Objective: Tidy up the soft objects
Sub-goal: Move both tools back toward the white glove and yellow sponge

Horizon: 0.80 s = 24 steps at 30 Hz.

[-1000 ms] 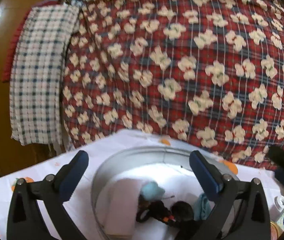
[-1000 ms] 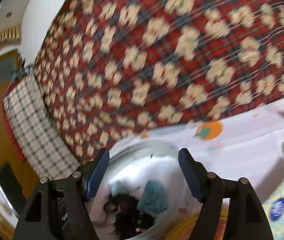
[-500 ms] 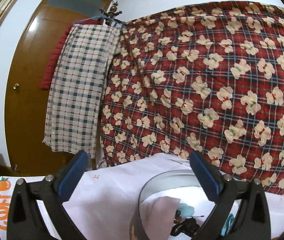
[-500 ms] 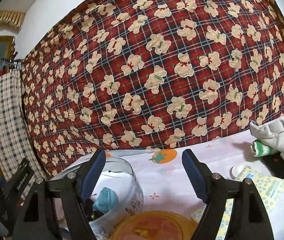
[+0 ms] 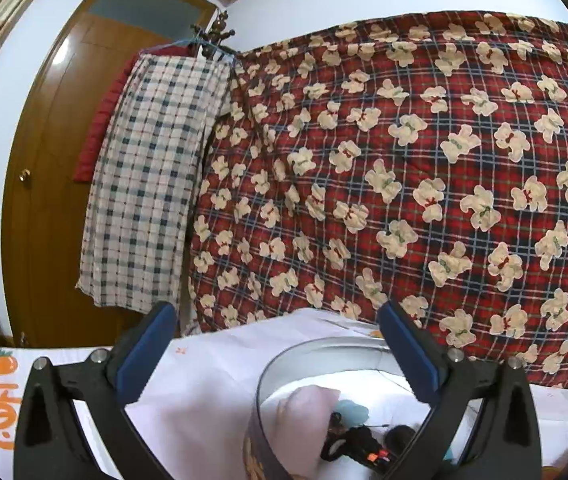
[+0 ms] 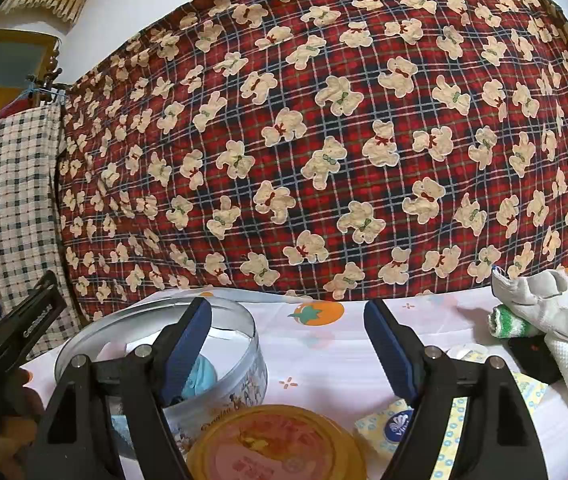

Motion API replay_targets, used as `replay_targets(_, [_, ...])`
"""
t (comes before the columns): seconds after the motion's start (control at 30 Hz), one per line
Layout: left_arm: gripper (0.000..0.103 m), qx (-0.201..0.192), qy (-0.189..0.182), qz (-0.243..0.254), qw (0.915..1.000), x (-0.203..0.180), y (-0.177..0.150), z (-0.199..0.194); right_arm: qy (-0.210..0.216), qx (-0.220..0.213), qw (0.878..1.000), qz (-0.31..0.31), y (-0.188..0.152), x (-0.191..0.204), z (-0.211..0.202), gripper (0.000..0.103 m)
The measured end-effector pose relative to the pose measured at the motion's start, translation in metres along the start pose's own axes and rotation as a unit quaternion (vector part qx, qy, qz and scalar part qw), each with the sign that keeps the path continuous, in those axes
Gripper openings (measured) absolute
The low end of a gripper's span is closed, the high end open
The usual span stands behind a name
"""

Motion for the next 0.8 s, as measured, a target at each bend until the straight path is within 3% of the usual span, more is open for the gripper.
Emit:
replay_targets(0.17, [0.103,0.036,-0.031,-0.006,0.9989,-0.008,-0.007,-0.004,-0.004,0.011,1.0,0.007,-0.001,-0.016,-0.01,0.081])
replay_targets(0.57, [0.103,0.07,-0.091,-0.002,0.9934,-0.032,-0.018,-0.04,-0.031,0.04,0.999,0.01,-0.002,-0.071,-0.034,0.081])
replay_targets(0.8, [0.103,0.07,-0.13,0.016,0.9889,-0.055,-0.024,-0.074,-0.049,0.054,0.997,0.014,-0.001,-0.111,-0.05,0.081])
Point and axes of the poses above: each gripper's, at about its wrist camera, not at the fingertips, and z roughly the way its jaws point, x to its left, y to its top, the point moved 3 cm from there along z, roughly the way its jaws point, and after that the axes turned 8 degrees about y, right-handed, at the moved point
